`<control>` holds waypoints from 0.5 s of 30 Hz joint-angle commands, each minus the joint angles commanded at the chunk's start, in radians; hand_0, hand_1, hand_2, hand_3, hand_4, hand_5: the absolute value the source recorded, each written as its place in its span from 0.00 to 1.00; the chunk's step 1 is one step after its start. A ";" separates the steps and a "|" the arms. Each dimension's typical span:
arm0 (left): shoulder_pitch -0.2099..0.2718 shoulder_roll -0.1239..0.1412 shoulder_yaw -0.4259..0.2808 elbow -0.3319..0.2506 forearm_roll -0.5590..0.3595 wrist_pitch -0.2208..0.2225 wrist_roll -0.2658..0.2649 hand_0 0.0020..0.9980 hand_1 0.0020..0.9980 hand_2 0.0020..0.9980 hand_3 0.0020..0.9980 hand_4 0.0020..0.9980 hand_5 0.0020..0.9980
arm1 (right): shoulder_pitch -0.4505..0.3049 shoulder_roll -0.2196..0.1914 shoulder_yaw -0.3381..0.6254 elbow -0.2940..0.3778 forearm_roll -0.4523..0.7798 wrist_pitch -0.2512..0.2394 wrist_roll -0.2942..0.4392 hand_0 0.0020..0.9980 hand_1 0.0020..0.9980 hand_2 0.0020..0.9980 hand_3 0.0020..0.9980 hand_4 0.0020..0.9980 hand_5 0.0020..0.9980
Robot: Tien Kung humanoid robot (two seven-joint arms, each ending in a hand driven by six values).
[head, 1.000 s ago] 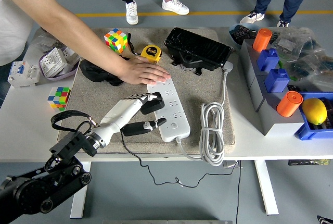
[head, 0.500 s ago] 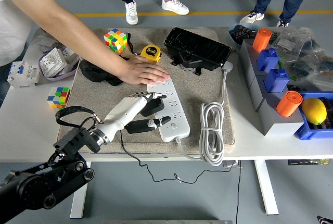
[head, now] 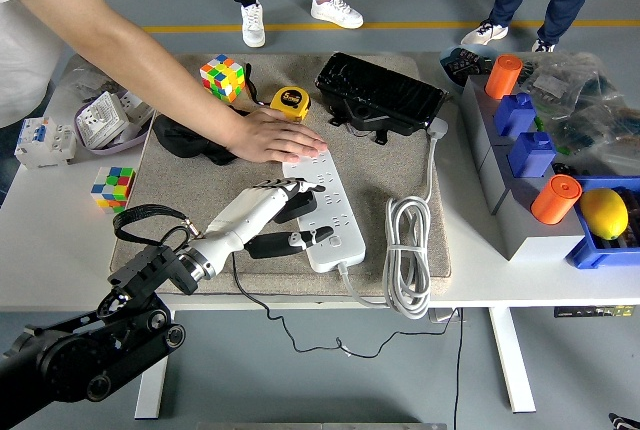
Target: Put the plug near the board,insert it into the board,press the button,pull the plug out
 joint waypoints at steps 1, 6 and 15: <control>-0.003 -0.003 0.002 0.002 -0.001 -0.001 0.000 0.85 0.87 0.87 0.84 0.90 1.00 | 0.000 0.000 0.000 0.000 0.000 0.000 0.000 0.60 0.59 0.54 0.55 0.78 0.25; -0.023 -0.019 0.016 0.025 -0.009 -0.005 0.003 0.85 0.87 0.87 0.83 0.90 0.99 | 0.003 0.001 0.001 0.001 0.000 0.000 0.000 0.60 0.59 0.54 0.55 0.78 0.25; -0.036 -0.034 0.024 0.037 -0.016 -0.004 -0.001 0.85 0.87 0.86 0.83 0.90 0.99 | 0.001 0.000 0.001 0.000 0.001 0.000 0.001 0.60 0.59 0.54 0.55 0.78 0.25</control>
